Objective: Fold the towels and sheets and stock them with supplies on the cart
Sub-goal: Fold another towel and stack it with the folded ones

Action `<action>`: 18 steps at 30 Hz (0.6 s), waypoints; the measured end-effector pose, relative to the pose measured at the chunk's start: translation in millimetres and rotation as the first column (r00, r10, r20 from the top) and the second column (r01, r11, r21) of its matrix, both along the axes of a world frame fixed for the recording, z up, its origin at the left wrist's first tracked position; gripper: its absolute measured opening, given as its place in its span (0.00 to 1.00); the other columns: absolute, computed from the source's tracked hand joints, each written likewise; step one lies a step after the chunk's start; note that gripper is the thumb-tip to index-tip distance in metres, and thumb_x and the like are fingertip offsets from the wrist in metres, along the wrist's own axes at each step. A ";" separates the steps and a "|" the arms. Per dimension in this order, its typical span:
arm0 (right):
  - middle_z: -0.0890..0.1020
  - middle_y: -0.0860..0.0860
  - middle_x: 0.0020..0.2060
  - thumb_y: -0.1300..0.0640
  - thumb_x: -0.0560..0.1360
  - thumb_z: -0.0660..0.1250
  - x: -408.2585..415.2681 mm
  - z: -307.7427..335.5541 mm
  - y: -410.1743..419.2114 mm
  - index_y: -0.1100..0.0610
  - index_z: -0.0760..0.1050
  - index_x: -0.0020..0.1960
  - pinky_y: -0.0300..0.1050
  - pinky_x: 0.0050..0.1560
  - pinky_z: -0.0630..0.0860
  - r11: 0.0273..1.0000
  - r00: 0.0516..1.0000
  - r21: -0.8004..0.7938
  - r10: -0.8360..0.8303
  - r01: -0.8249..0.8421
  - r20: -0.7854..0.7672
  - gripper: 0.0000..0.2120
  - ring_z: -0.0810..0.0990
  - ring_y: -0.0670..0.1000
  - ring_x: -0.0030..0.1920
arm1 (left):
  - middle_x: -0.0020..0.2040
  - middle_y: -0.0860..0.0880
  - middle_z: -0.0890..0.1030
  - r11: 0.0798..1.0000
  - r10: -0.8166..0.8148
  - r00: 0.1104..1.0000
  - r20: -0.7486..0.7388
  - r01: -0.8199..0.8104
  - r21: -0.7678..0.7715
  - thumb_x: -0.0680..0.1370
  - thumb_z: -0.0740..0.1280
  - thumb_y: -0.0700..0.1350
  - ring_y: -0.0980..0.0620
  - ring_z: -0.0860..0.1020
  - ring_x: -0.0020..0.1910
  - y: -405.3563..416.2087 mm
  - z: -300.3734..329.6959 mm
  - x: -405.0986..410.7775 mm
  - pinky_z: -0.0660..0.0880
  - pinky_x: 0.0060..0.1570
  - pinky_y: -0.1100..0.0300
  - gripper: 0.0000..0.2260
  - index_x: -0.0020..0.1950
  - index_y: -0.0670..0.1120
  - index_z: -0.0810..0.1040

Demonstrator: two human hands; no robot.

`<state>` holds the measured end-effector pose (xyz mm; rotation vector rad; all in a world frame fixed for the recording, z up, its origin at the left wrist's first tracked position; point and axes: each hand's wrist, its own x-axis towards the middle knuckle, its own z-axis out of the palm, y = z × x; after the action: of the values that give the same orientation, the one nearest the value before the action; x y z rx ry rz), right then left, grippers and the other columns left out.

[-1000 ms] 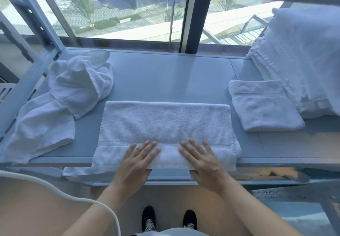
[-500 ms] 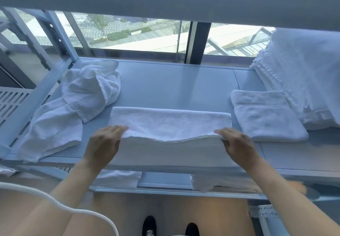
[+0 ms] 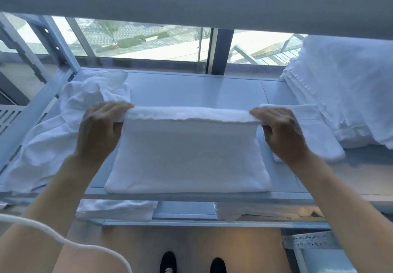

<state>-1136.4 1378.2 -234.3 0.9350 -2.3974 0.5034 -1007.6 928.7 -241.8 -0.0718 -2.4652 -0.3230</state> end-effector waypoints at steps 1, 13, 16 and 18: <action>0.86 0.51 0.59 0.72 0.75 0.67 16.4 -17.0 7.0 0.57 0.83 0.61 0.58 0.61 0.75 0.999 0.999 0.037 0.025 -0.026 0.044 0.19 0.83 0.55 0.62 | 0.61 0.44 0.84 1.000 -0.019 0.999 0.040 0.018 0.006 0.78 0.62 0.36 0.41 0.80 0.61 2.1 -18.7 17.6 0.73 0.63 0.45 0.17 0.63 0.44 0.83; 0.71 0.48 0.76 0.79 0.68 0.63 99.8 -140.2 58.0 0.53 0.72 0.76 0.59 0.71 0.69 0.965 0.922 0.242 0.000 -0.102 0.388 0.41 0.68 0.54 0.78 | 0.76 0.51 0.72 0.992 -0.074 0.861 0.503 0.012 0.126 0.71 0.61 0.35 0.46 0.69 0.77 29.6 -128.0 110.1 0.70 0.68 0.34 0.30 0.73 0.49 0.77; 0.71 0.46 0.76 0.68 0.67 0.61 104.1 -134.3 53.5 0.52 0.77 0.72 0.62 0.73 0.64 0.959 0.927 0.277 -0.045 -0.065 0.373 0.34 0.67 0.52 0.78 | 0.78 0.55 0.68 0.991 -0.043 0.774 0.632 -0.048 0.126 0.73 0.58 0.44 0.50 0.64 0.80 33.2 -106.5 109.6 0.62 0.74 0.34 0.28 0.73 0.53 0.77; 0.72 0.47 0.75 0.61 0.69 0.60 107.0 -128.2 34.8 0.52 0.78 0.67 0.62 0.74 0.63 0.967 0.931 0.246 -0.028 -0.068 0.364 0.28 0.69 0.53 0.77 | 0.79 0.53 0.68 0.993 -0.056 0.783 0.620 -0.018 0.114 0.74 0.57 0.51 0.49 0.64 0.80 45.3 -94.7 101.1 0.62 0.74 0.35 0.26 0.70 0.52 0.79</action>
<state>-1029.4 1413.0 -362.4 1.0518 -2.8452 0.4106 -906.5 973.9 -336.5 0.0741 -3.1001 -0.5722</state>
